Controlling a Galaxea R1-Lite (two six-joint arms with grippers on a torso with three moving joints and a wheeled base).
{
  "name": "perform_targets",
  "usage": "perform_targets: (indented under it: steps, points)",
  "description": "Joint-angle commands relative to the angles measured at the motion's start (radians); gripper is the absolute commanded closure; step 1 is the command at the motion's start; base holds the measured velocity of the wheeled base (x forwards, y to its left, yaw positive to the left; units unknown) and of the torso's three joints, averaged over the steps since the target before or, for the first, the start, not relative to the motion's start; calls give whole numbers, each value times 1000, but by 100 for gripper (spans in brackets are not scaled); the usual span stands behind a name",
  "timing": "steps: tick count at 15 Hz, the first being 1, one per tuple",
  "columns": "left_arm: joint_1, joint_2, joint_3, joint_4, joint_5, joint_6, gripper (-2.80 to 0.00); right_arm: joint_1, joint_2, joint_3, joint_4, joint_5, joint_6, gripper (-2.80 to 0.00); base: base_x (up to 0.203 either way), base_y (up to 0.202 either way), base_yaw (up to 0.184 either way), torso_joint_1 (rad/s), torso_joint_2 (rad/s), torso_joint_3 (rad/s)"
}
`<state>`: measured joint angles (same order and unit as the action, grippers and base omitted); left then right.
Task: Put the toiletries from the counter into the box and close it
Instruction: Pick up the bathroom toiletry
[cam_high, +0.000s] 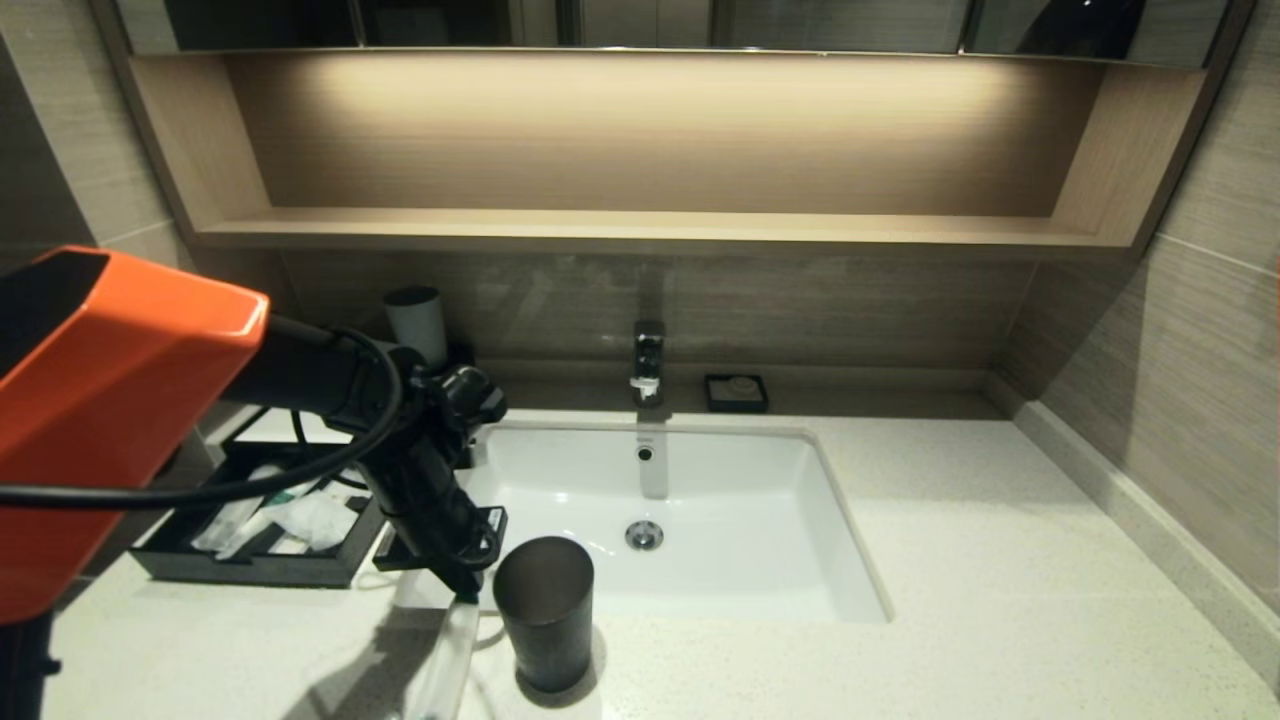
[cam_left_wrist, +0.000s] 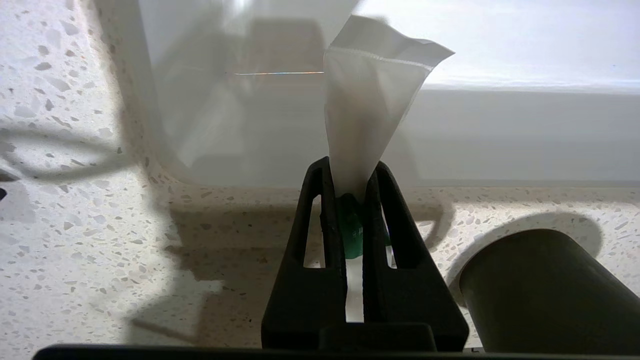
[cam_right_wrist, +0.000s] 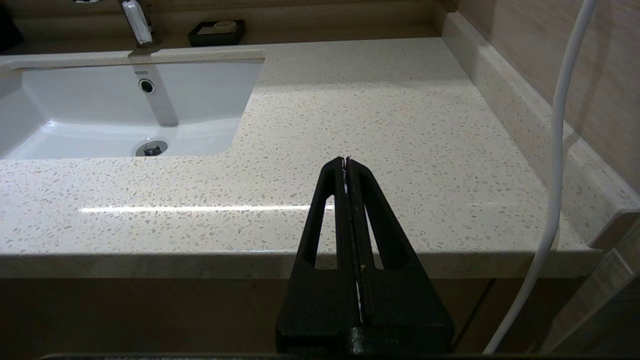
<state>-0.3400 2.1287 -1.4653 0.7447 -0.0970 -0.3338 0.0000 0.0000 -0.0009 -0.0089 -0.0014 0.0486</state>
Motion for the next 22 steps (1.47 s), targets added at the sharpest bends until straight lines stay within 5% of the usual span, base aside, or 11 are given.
perform_targets:
  steps: [1,9,14,22]
  points:
    - [1,-12,-1,4,11,-2,0,0,2,0,0,0,0,0,0,0,0,0,0,0]
    - [5,-107,0,14,16,-4,0,0,2,1,0,0,0,0,0,0,0,0,0,0]
    - [18,-195,0,11,113,-3,0,0,2,1,0,0,0,0,0,0,0,0,0,0]
    - [167,-283,0,15,193,58,0,0,2,1,0,0,0,0,0,0,0,0,0,0]
